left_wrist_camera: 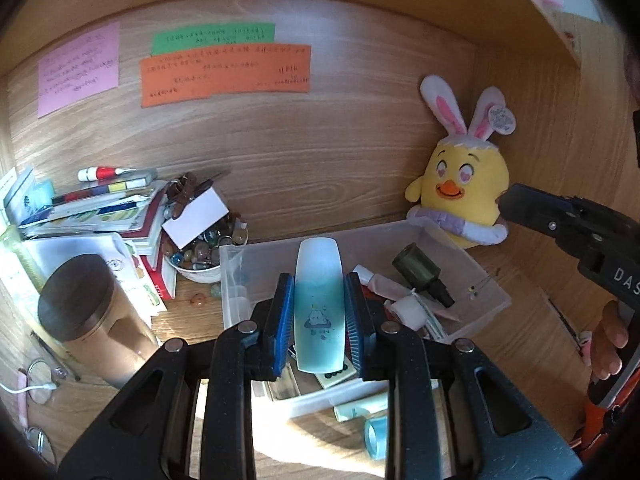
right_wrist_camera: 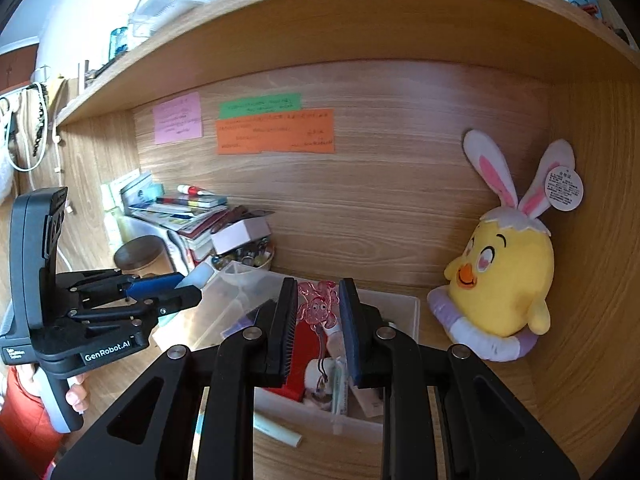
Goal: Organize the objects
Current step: 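Carry bottle and keychain into the clear box and open both grippers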
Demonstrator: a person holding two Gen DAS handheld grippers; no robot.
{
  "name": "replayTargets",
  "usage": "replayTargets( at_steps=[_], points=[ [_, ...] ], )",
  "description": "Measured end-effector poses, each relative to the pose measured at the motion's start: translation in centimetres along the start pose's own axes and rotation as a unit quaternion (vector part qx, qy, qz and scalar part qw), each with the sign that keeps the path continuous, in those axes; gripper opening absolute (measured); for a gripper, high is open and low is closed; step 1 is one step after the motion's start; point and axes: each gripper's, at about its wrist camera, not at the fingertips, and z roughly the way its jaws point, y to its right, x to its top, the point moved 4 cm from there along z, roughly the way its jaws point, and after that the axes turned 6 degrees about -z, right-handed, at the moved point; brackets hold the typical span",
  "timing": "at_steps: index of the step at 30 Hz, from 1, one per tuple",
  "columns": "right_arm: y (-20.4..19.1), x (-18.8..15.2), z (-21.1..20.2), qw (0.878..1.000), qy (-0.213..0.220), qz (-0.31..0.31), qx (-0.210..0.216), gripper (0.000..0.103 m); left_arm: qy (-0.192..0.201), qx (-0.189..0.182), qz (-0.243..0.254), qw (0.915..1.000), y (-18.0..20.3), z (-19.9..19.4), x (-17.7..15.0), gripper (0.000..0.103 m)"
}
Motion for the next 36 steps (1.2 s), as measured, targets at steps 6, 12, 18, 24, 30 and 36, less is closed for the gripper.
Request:
replayTargets(
  at_steps=[6,12,18,24,30,36],
  points=[
    [1.1,-1.5,2.2,0.999,-0.033,0.006,-0.006,0.019,-0.027,0.000,-0.002,0.9996,-0.1,3.0,0.0,0.025],
    [1.7,-3.9,4.7,0.997,-0.072,0.005,-0.007,0.019,-0.049,0.008,0.002,0.9987,0.0,5.1,-0.8,0.025],
    [2.4,-5.9,7.0,0.993,-0.113,0.016,-0.004,0.019,-0.069,0.012,0.007,0.9975,-0.1,6.3,-1.7,0.025],
    [2.2,-6.8,8.1,0.991,-0.135,0.010,-0.005,0.019,-0.075,0.012,0.011,0.9971,0.1,6.7,-2.0,0.025],
    [2.0,-7.3,8.9,0.988,-0.153,0.005,-0.004,0.019,-0.083,0.006,0.011,0.9965,0.2,6.6,-2.3,0.026],
    [1.8,-7.4,9.0,0.987,-0.163,0.006,0.000,0.019,-0.076,0.003,0.008,0.9971,0.2,5.8,-2.0,0.049]
  ],
)
